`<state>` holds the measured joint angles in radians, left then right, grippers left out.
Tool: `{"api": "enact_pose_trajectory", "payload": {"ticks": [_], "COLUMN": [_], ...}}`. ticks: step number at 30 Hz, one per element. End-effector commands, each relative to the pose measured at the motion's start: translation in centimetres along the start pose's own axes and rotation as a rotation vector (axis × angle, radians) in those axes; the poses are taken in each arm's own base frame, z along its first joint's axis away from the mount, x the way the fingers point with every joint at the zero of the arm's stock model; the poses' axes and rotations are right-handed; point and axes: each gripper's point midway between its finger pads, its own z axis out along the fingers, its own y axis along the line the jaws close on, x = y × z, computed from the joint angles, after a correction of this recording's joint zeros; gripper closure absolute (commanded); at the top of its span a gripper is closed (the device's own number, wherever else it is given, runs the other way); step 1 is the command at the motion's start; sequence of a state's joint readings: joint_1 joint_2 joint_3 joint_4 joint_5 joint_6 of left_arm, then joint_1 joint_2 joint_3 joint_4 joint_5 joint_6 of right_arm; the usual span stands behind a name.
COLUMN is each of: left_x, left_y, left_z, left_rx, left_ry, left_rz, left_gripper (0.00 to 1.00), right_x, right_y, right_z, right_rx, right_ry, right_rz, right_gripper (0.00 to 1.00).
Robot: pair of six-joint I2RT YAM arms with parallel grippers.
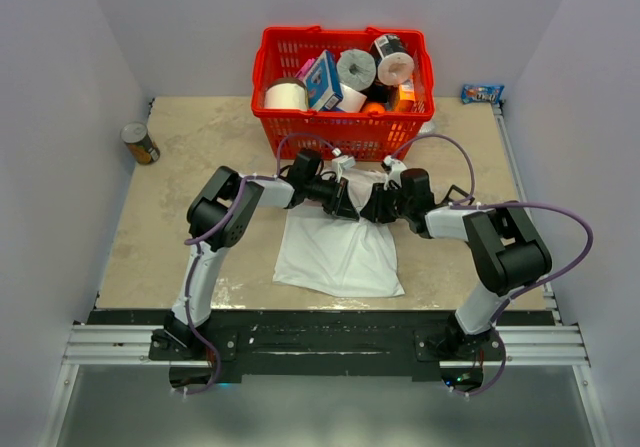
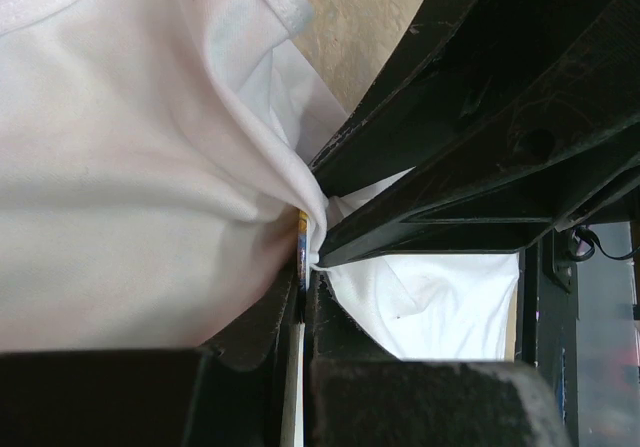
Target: Pin the brooch onto the clothing
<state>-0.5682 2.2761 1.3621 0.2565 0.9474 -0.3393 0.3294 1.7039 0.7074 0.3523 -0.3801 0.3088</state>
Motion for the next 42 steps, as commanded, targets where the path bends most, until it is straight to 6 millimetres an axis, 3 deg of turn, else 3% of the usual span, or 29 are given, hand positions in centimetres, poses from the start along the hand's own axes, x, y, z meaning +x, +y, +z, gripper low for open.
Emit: {"api": "enact_pose_trajectory", "payload": {"ticks": [1,19,31,39,42], "left_x": [1.3,1.2,0.8,0.2,-0.3], "left_y": [-1.8,-1.9,-0.7,-0.2,-0.3], "left_z": [1.6,1.4,1.2,0.8,0.5], "left_rx": [0.073,0.060,-0.007,-0.035,-0.045], "left_ry": [0.052,0.046,0.025,0.006,-0.006], "left_rz": [0.054,0.065,0.028,0.007,0.014], "left_gripper": [1.00,1.00,1.00,1.00,1.00], "right_x": [0.8,-0.1,-1.2,-1.9,-2.6], "right_y": [0.0,-3.0,-4.2,-3.7,-2.9], "right_z": [1.1,0.3,-1.0,-1.8,-2.8], "right_rx": [0.052,0.217,0.274,0.254,0.238], "right_ry": [0.016,-0.076,-0.150,-0.169,-0.183], "right_rz": [0.008,0.183,0.233,0.226,0.210], "right_gripper": [0.70,0.72,0.72,0.70,0.63]}}
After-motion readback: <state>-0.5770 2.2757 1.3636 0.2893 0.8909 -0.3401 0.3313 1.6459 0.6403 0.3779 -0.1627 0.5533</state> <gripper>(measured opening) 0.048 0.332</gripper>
